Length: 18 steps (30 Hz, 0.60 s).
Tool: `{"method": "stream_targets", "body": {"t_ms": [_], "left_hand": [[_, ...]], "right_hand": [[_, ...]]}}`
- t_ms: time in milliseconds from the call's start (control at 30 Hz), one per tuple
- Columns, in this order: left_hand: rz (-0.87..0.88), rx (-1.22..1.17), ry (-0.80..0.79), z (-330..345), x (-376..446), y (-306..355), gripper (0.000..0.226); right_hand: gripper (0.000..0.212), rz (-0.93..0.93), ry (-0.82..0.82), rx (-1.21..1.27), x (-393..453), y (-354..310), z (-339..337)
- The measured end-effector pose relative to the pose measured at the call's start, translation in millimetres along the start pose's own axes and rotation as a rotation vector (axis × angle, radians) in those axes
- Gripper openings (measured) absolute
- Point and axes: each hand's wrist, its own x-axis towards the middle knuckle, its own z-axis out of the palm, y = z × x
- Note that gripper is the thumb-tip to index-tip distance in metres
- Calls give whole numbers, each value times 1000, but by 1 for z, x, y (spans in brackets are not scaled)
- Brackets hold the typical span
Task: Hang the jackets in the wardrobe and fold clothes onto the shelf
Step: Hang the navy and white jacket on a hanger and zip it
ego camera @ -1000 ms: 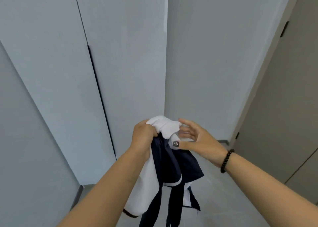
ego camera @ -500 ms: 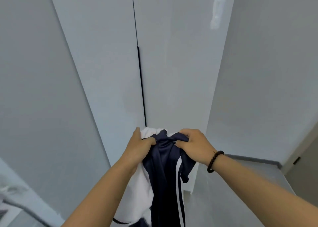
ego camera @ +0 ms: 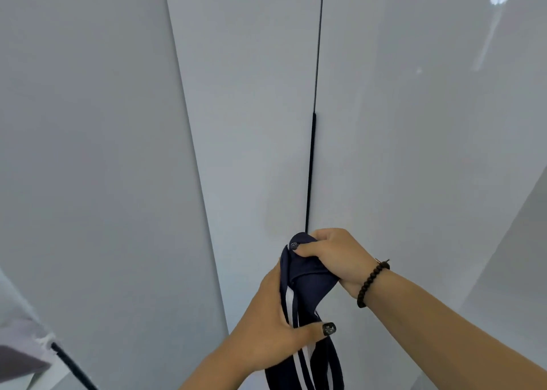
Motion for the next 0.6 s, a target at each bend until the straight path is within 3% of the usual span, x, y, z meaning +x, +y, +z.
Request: {"method": "stream_targets", "body": {"t_ms": [67, 167, 233, 400, 600], "left_hand": [[4, -21, 21, 1, 14, -10, 94], [-39, -7, 38, 3, 29, -29, 125], [-63, 22, 73, 2, 39, -40, 128], [12, 27, 131, -27, 75, -68, 80], [41, 98, -135, -102, 125, -82, 65]], "right_hand": [[17, 22, -4, 36, 16, 0, 0], [12, 47, -5, 135, 36, -2, -1], [10, 51, 20, 182, 49, -6, 3], [13, 2, 169, 115, 77, -25, 12], [13, -33, 284, 129, 96, -46, 16]]}}
